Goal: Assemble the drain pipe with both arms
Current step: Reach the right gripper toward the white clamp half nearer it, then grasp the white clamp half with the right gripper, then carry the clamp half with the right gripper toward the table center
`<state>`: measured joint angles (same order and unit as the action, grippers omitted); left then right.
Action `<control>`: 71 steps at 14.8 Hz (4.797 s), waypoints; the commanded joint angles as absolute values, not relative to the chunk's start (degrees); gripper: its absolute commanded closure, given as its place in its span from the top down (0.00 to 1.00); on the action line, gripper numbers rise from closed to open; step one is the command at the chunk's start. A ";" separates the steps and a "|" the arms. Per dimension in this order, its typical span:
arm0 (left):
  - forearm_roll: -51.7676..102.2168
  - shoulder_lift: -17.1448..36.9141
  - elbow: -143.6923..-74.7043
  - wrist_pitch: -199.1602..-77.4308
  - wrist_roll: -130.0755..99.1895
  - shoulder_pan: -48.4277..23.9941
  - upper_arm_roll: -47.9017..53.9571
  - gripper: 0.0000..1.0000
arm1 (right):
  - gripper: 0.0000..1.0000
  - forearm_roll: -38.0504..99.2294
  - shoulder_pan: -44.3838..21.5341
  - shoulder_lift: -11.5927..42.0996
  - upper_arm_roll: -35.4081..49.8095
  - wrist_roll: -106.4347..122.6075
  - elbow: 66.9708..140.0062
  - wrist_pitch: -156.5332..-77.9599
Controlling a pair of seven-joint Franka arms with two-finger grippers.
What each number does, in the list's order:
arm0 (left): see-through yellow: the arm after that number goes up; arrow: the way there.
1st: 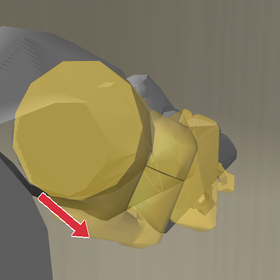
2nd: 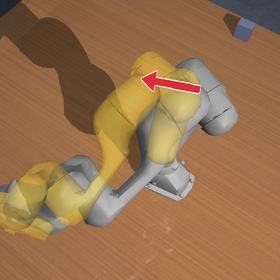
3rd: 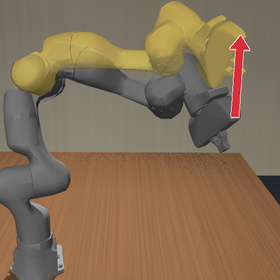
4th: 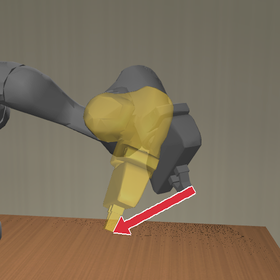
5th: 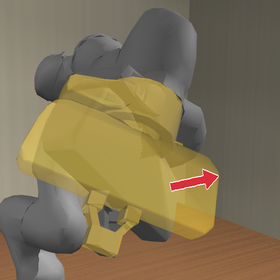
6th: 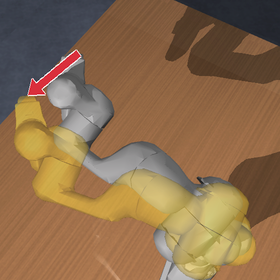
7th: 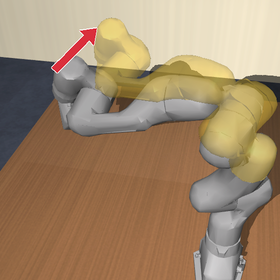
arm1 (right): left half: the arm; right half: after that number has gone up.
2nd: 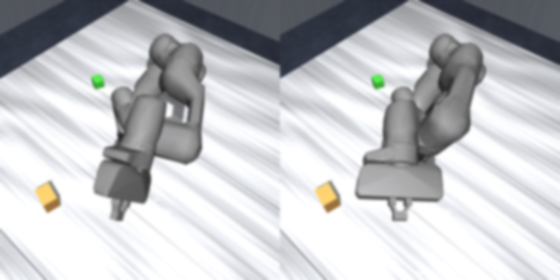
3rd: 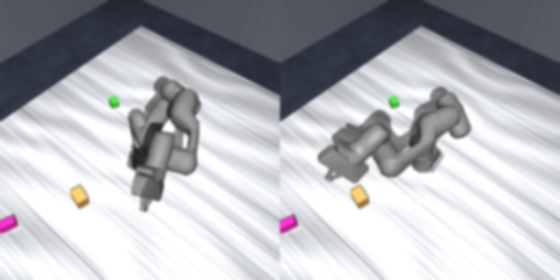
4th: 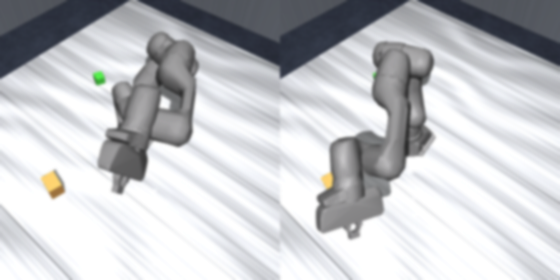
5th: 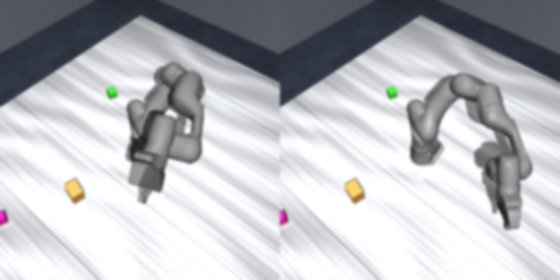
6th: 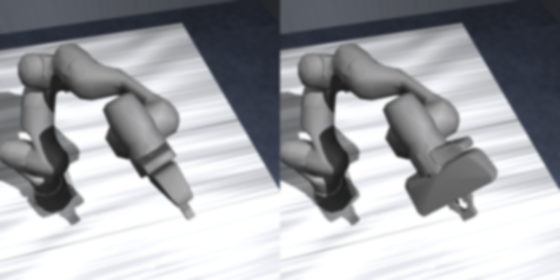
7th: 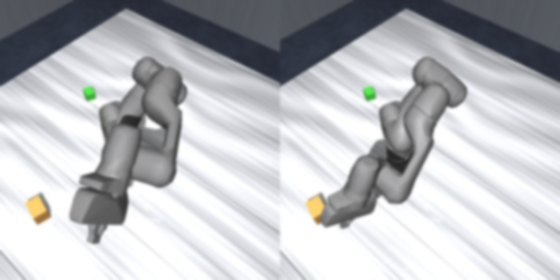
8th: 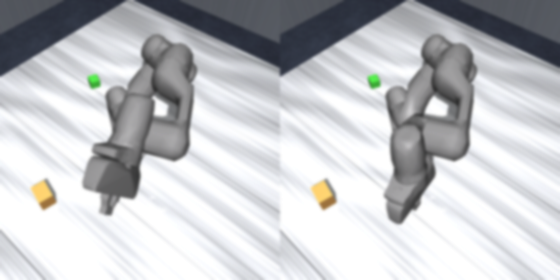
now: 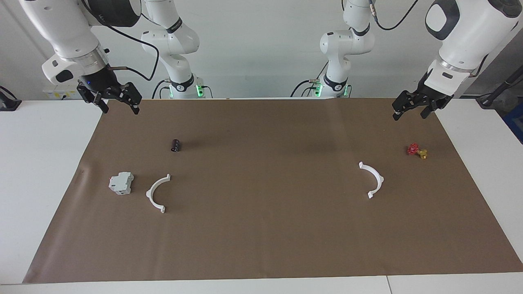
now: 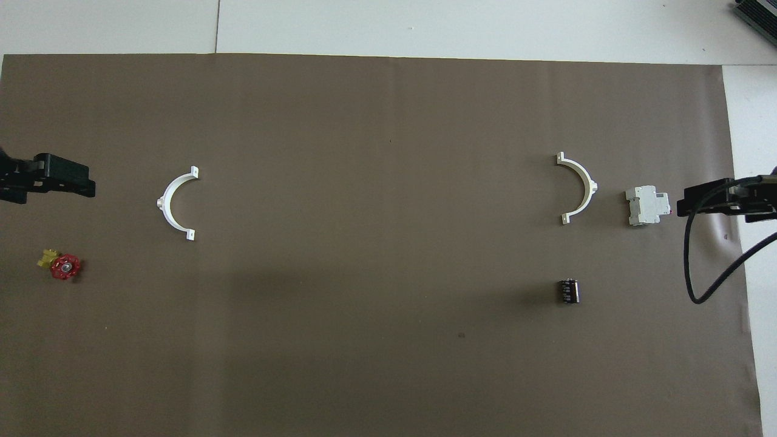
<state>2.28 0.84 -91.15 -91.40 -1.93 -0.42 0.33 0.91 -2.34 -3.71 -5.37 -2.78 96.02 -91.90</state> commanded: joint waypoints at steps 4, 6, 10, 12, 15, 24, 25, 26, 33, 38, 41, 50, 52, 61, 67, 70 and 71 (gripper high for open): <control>2.37 0.00 -92.37 -92.55 -0.97 0.35 0.62 1.00 | 1.00 1.85 -1.58 -4.83 -5.19 -3.16 97.21 -92.46; 2.37 0.00 -92.37 -92.55 -1.05 0.35 0.62 1.00 | 1.00 1.67 -1.58 -4.83 -5.27 -3.25 97.21 -92.46; 2.37 0.00 -92.37 -92.55 -0.97 0.35 0.70 1.00 | 1.00 1.49 -1.58 -5.80 -5.27 -0.89 100.80 -99.46; 2.37 0.00 -92.37 -92.64 -1.05 0.35 0.70 1.00 | 1.00 1.93 -1.58 -4.75 -5.19 0.61 103.61 -104.48; 2.37 0.00 -92.37 -92.64 -0.97 0.35 0.70 1.00 | 1.00 5.51 -1.49 2.17 -5.18 2.80 104.24 -113.00; 2.37 0.09 -92.37 -92.99 -1.05 0.35 0.70 1.00 | 1.00 10.90 0.27 19.06 -5.19 18.63 104.85 -132.17; 2.37 0.09 -92.37 -92.99 -1.05 0.35 0.70 1.00 | 1.00 10.90 0.18 19.68 -5.10 18.72 105.90 -133.84; 2.37 0.09 -92.37 -92.99 -1.05 0.35 0.70 1.00 | 1.00 10.90 -0.26 20.12 -5.10 18.89 107.30 -135.16; 2.37 0.09 -92.37 -93.08 -1.05 0.44 0.70 1.00 | 0.98 10.90 -0.35 21.01 -5.10 21.44 113.37 -139.91; 2.37 0.18 -92.37 -93.08 -1.05 0.44 0.70 1.00 | 0.17 10.90 -0.44 21.44 -5.18 22.59 113.73 -141.76; 2.37 0.18 -92.37 -93.08 -1.05 0.44 0.70 1.00 | 0.00 10.90 -0.61 22.32 -5.10 21.89 112.95 -142.47; 2.37 0.18 -92.37 -93.16 -1.05 0.44 0.79 1.00 | 0.00 10.29 -6.93 19.69 -5.18 -1.81 102.14 -127.11; 2.37 0.18 -92.37 -93.16 -1.05 0.53 0.79 1.00 | 0.00 7.05 -9.74 19.77 -5.01 -7.53 100.81 -125.51; 2.37 0.35 -92.37 -93.25 -1.05 0.53 0.79 1.00 | 0.00 5.89 -24.41 20.30 -4.83 -25.31 99.67 -127.09; 2.37 0.35 -92.37 -93.25 -1.05 0.53 0.70 1.00 | 0.00 5.54 -30.93 25.39 -4.83 -31.89 95.46 -128.14; 2.37 0.44 -92.37 -93.25 -1.05 0.53 0.70 1.00 | 0.00 2.91 -33.04 27.94 -4.83 -33.31 94.83 -130.68; 2.37 0.44 -92.37 -93.25 -1.05 0.53 0.70 1.00 | 0.00 2.29 -33.13 28.21 -4.83 -33.31 94.83 -130.78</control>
